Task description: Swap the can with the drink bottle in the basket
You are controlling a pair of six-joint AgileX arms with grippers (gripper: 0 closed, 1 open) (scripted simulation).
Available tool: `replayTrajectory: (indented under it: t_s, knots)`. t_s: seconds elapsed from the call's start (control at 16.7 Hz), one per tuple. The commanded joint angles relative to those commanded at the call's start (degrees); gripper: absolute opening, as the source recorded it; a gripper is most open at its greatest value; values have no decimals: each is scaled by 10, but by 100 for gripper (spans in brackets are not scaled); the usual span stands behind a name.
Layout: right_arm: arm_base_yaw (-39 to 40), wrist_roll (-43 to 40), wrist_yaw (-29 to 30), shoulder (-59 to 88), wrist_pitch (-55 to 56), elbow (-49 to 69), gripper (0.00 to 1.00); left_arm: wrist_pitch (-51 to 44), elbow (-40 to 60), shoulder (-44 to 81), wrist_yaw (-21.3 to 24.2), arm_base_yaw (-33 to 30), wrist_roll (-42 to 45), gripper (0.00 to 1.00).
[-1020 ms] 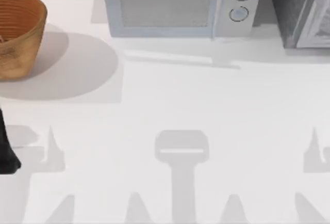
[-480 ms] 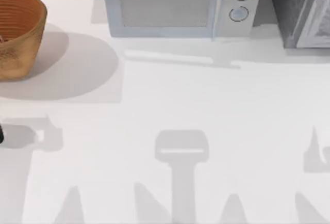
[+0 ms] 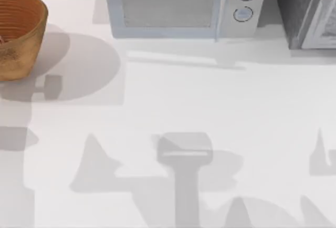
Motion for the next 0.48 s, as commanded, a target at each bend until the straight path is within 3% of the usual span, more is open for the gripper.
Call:
replayTrajectory:
  t_s: [0.48]
  knots:
    - [0,0,0,0,0,0,100,-224,423,436,52,39,44,100]
